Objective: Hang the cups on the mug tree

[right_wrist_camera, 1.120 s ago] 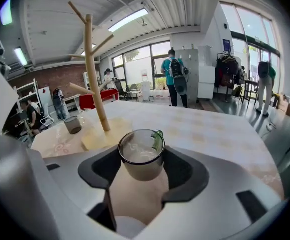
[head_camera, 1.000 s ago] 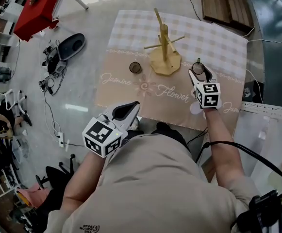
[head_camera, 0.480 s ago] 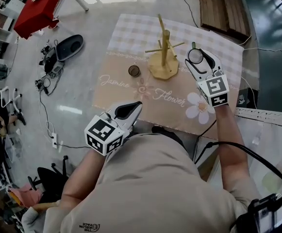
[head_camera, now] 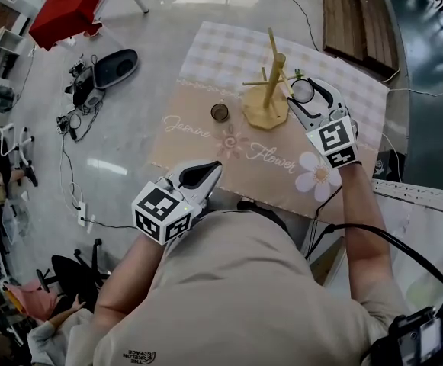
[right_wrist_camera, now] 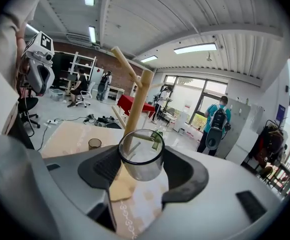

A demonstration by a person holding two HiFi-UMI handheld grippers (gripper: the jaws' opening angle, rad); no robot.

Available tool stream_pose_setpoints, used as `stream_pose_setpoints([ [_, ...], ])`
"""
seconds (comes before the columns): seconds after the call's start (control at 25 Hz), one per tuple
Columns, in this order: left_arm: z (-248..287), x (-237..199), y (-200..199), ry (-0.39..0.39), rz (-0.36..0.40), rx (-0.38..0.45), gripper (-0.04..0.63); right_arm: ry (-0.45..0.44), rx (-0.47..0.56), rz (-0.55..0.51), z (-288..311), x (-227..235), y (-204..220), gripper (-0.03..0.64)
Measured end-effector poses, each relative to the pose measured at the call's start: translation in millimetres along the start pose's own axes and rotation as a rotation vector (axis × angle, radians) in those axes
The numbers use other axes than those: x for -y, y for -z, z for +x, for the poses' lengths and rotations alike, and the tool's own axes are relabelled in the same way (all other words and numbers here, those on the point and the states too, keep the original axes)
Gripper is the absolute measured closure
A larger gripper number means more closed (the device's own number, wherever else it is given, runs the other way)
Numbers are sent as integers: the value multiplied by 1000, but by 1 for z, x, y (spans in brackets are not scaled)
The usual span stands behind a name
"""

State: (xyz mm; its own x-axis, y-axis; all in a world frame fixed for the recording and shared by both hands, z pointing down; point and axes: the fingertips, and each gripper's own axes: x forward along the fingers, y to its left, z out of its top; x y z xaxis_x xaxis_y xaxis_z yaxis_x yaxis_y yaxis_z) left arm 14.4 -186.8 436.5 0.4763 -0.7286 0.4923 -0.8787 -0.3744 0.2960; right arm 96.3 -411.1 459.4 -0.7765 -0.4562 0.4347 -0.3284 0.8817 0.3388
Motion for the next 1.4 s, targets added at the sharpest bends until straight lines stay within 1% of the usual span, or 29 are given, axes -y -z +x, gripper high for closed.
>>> stream_pose_setpoints([
  [0.24, -8, -5, 6, -4, -10, -8, 588, -25, -25, -30, 13, -16, 7, 342],
  [0.48, -18, -12, 12, -5, -14, -13, 588, -16, -42, -68, 21, -27, 14, 342],
  [0.68, -26, -17, 17, -1, -15, -15, 588, 5, -57, -62, 27, -31, 21, 342],
  [0.88, -36, -21, 22, 2, -21, -16, 588, 58, -108, -172, 27, -32, 22, 341],
  [1.2, -53, -27, 31, 12, -23, -21, 588, 178, -182, -241, 30, -33, 25, 341],
  [1.4, -64, -34, 35, 19, -29, -13, 588, 233, -223, -265, 31, -35, 26, 339],
])
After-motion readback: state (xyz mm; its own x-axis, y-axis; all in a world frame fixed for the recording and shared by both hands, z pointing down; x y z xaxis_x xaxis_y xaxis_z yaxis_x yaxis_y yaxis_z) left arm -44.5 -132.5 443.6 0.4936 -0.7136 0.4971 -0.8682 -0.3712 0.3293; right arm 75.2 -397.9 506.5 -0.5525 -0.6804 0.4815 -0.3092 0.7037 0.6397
